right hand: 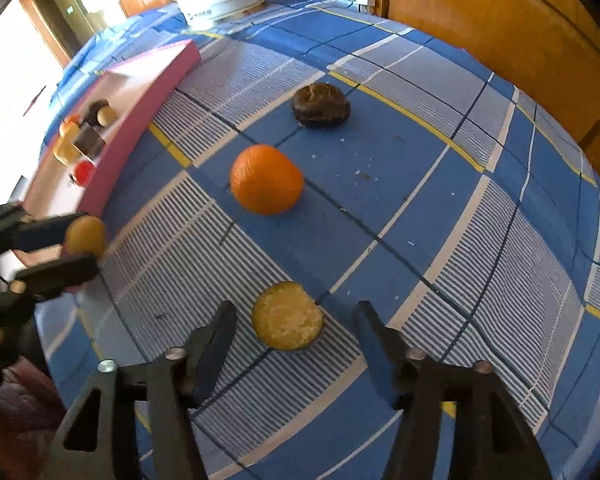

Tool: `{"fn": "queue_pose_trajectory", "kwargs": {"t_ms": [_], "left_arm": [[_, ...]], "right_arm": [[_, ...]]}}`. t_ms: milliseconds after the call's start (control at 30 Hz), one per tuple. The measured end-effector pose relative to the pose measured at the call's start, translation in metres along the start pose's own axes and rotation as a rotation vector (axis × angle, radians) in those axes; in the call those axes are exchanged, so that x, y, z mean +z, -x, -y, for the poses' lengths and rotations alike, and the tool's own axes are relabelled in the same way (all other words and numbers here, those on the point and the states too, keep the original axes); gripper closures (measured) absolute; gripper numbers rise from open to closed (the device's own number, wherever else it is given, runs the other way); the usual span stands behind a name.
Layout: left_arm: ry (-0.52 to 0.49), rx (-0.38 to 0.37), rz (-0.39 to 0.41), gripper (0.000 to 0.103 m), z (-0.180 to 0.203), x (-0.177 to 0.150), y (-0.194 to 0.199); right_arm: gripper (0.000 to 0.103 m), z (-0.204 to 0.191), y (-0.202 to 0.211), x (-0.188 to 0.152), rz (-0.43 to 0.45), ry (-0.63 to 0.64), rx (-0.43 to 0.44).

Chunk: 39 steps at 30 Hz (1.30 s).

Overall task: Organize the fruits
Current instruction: 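Hold the tan fruit in the left tool while the right tool lowers onto the cut yellow fruit half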

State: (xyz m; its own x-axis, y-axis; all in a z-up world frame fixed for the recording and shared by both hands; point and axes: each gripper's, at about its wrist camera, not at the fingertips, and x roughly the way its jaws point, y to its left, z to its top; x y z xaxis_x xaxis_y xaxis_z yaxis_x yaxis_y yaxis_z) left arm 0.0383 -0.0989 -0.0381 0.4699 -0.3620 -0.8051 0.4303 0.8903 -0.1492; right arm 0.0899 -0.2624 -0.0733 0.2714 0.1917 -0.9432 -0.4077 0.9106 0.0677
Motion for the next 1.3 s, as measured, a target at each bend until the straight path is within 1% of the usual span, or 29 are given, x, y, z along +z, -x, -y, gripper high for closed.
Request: {"fn": "queue_pose_trajectory", "kwargs": {"t_ms": [167, 367, 733, 1300], "left_arm": [[0.004, 0.012, 0.022, 0.076, 0.000, -0.003, 0.008], [0.008, 0.020, 0.032, 0.076, -0.001, -0.003, 0.012], [0.004, 0.019, 0.023, 0.076, 0.001, -0.003, 0.009], [0.016, 0.023, 0.028, 0.076, 0.000, -0.003, 0.010]], "right_arm": [[0.069, -0.010, -0.001, -0.005, 0.018, 0.053, -0.059], [0.068, -0.006, -0.002, -0.004, 0.013, 0.017, -0.031], [0.068, -0.005, -0.003, -0.006, 0.020, 0.039, -0.033], [0.068, -0.029, -0.004, -0.009, 0.029, 0.093, -0.077]]}}
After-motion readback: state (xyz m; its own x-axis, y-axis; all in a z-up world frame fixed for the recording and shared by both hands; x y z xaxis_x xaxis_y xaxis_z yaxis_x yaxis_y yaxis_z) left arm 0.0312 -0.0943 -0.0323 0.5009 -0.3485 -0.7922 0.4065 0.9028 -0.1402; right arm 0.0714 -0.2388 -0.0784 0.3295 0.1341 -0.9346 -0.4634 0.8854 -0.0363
